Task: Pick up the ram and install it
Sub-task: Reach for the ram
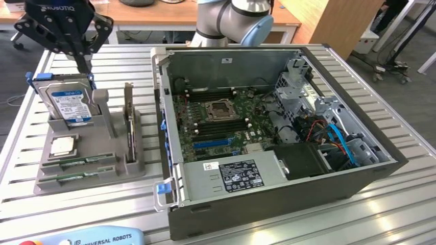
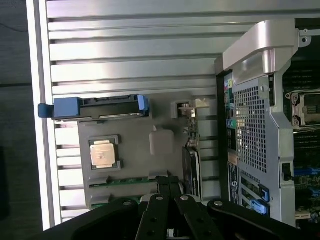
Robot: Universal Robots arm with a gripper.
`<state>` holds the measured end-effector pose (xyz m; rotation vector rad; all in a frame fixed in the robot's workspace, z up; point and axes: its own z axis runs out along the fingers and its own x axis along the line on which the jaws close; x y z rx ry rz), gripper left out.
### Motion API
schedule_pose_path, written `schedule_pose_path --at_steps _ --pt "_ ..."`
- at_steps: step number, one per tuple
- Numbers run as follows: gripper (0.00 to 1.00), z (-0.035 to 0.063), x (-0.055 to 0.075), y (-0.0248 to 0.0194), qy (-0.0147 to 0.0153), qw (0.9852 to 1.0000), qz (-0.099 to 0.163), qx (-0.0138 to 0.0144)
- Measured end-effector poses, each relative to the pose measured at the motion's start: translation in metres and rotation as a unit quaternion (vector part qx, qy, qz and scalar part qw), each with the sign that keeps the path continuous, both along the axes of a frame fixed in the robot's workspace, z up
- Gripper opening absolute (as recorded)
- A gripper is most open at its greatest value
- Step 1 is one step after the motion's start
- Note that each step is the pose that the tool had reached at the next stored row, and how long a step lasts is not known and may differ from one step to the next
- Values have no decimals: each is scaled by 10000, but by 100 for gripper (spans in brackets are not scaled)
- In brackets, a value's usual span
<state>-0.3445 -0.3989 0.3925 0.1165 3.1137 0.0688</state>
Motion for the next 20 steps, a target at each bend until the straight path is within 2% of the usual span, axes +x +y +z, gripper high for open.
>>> schedule_pose_path --at_steps 14,20 --pt "10 -1 -305 0 0 10000 0 0" --pt "10 -1 -327 0 0 10000 0 0"
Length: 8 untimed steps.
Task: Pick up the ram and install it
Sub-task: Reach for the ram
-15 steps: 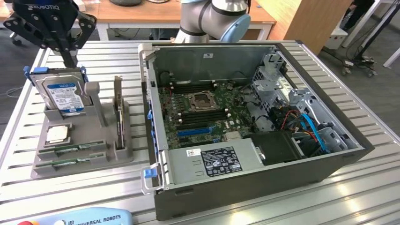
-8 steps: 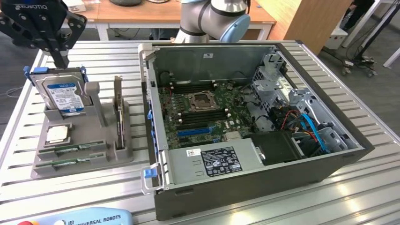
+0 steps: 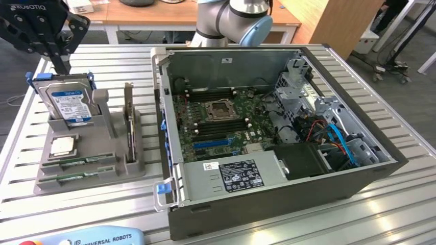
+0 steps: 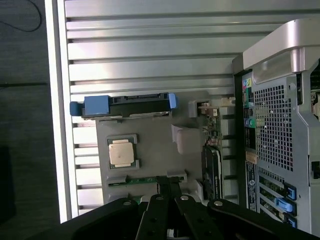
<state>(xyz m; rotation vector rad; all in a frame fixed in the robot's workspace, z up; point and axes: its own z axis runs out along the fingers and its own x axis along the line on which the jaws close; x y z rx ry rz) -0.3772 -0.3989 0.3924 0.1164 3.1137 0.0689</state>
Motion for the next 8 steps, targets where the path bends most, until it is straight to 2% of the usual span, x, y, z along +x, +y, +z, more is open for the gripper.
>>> schedule_pose_path --at_steps 5,8 --pt "10 0 -2 -3 1 10000 -1 0" --pt "10 0 -1 -33 0 10000 -1 0"
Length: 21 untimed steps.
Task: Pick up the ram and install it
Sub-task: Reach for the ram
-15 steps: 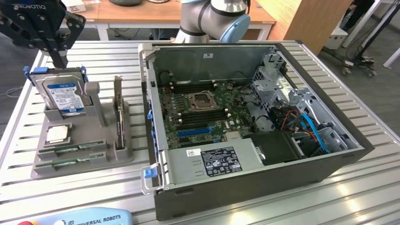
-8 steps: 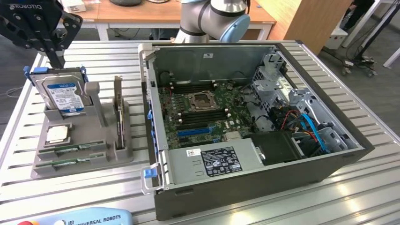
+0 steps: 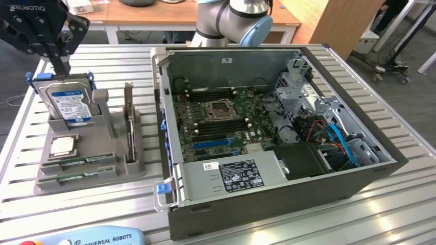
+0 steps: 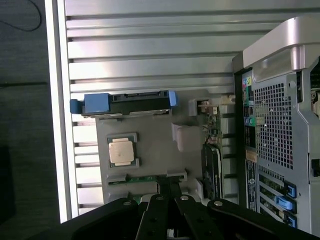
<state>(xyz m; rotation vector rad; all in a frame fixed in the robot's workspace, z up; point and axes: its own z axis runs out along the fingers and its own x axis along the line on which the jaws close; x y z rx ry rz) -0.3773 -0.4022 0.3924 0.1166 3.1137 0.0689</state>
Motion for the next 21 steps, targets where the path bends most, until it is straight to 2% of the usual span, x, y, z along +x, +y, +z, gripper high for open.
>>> schedule_pose_path --at_steps 21 --pt "10 0 0 -309 0 10000 0 0"
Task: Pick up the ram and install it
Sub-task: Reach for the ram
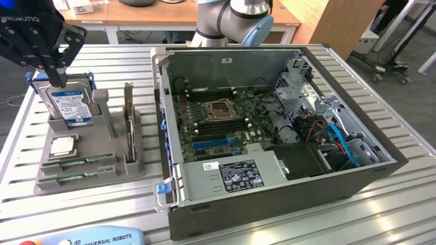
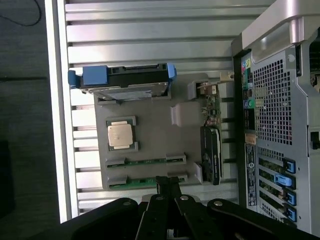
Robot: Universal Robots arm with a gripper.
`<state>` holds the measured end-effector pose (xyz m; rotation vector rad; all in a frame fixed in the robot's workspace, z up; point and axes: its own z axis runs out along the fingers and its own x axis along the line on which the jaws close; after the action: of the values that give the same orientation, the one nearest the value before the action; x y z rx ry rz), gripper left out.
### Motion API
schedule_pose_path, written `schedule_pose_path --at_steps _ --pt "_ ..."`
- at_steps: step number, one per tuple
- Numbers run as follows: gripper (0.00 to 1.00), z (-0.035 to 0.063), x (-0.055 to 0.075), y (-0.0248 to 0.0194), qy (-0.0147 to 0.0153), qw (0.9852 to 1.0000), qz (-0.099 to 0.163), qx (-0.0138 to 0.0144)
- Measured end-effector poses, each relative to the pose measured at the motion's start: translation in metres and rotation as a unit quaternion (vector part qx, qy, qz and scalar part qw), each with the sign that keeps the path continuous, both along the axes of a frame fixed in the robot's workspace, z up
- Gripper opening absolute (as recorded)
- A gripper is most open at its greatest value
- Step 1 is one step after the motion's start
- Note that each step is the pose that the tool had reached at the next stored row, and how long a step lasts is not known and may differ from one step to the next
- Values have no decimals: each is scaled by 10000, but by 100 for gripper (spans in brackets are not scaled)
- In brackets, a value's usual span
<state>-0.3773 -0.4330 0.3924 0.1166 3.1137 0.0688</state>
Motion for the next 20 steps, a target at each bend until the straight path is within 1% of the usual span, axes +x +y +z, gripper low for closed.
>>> schedule_pose_path --at_steps 5,11,15,17,20 --pt "10 0 0 -70 0 10000 0 0" --pt "10 0 0 -169 0 10000 0 0" --pt "10 0 0 -222 0 10000 0 0" --pt "10 0 0 -243 0 10000 0 0" --pt "10 0 0 -246 0 10000 0 0"
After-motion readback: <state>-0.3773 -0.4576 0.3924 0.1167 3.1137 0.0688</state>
